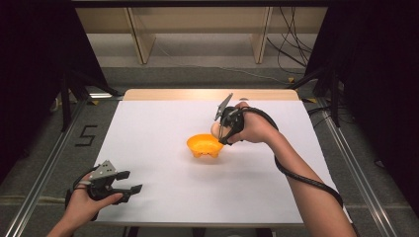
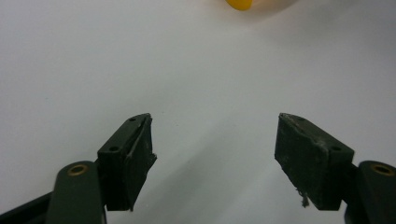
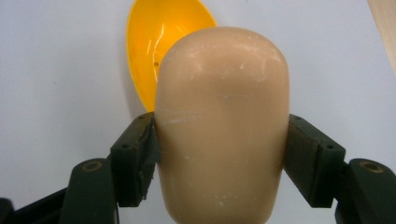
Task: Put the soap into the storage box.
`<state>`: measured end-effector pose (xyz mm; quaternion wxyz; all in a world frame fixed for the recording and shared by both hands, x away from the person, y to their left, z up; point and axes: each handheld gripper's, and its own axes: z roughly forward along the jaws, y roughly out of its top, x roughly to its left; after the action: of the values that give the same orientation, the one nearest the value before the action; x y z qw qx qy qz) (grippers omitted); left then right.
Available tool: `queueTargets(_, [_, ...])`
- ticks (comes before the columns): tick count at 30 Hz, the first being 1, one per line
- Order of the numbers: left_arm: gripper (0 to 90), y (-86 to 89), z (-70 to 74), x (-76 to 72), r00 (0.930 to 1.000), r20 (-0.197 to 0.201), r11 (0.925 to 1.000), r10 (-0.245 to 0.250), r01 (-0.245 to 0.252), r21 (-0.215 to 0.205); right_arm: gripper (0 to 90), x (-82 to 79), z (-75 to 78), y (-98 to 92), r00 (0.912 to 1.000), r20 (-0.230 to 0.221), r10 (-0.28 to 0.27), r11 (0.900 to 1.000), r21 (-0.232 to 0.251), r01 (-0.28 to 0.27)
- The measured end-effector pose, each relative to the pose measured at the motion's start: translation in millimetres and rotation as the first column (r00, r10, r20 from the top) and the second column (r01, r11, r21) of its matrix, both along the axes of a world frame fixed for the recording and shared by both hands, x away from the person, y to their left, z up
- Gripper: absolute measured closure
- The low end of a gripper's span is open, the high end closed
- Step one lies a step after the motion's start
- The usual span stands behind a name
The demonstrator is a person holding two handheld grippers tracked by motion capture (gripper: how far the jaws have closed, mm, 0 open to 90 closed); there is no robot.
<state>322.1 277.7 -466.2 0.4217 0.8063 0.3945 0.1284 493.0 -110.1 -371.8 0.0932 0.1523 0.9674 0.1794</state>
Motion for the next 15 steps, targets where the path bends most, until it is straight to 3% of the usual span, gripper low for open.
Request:
queueTargets(1, [27.6, 0.1, 0.0, 0.0, 1.0000, 0.000, 1.0000, 0.000, 0.000, 0.000, 33.6, 2.4, -0.5, 1.6, 0.9993, 0.013, 0.036, 0.999, 0.003, -0.037])
queueTargets(4, [27.6, 0.9, 0.4, 0.6, 0.9999, 0.012, 0.9999, -0.008, 0.008, 0.010, 33.6, 0.3, 0.0, 3.5, 1.0000, 0.000, 0.005, 1.000, -0.005, -0.005])
queueTargets(9, [27.6, 0.9, 0.3, 0.5, 0.9999, 0.012, 0.9999, -0.008, 0.008, 0.010, 33.6, 3.9, -1.4, 7.7, 0.9984, 0.016, 0.054, 0.999, 0.001, -0.054])
queueTargets(15, [27.6, 0.9, 0.2, 0.5, 0.9999, 0.011, 0.9999, -0.009, 0.008, 0.009, 33.6, 3.2, -2.6, 12.2, 0.9992, -0.003, 0.040, 0.999, 0.000, -0.040])
